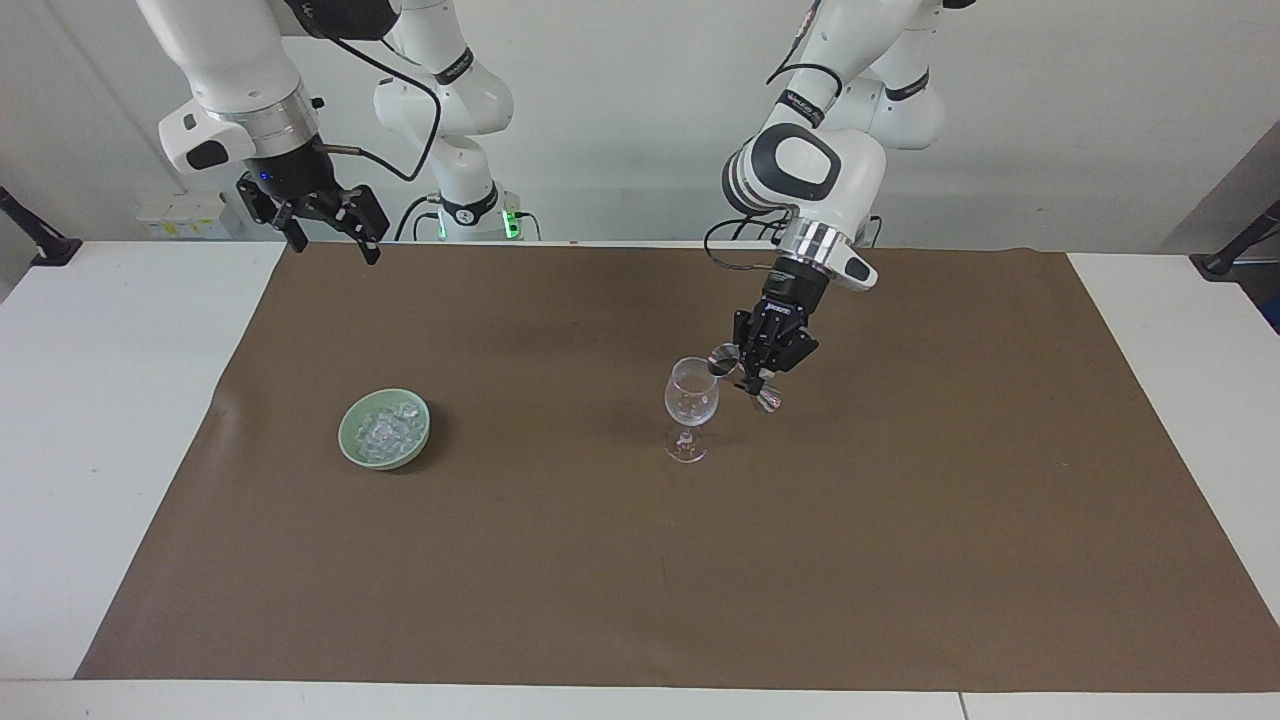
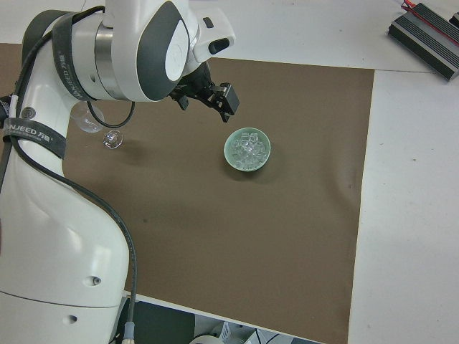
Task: Pour wine and add ice with both arms
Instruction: 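Bring the jigger to the rim of the clear glass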
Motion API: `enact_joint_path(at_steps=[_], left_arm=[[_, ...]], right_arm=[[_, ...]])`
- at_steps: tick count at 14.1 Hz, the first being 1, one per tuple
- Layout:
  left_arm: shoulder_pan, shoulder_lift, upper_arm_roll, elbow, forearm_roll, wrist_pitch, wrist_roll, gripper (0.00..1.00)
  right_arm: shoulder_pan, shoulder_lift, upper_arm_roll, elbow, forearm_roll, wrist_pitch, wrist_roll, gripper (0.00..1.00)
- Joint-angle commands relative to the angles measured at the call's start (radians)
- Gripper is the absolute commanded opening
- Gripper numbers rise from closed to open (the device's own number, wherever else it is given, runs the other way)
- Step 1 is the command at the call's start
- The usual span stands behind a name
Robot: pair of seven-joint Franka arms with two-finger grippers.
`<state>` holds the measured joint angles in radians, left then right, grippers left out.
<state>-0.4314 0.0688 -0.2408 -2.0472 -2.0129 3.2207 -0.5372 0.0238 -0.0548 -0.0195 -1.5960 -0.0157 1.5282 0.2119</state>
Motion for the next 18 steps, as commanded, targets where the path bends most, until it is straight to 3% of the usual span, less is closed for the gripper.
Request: enact_joint_path(at_steps=[1,18], left_arm=[[-0.021,0.017,0.008,0.024,0.016,0.037,0.023,0.0],[-0.036,0.019,0.008,0.012,0.016,0.062,0.117,0.0]], right_arm=[[-0.007,-0.016,0.004,-0.012,0.013,-0.011,-0.026,1.0],[-0.007,-0.016,0.004,-0.012,0.013,-0.011,-0.026,1.0]])
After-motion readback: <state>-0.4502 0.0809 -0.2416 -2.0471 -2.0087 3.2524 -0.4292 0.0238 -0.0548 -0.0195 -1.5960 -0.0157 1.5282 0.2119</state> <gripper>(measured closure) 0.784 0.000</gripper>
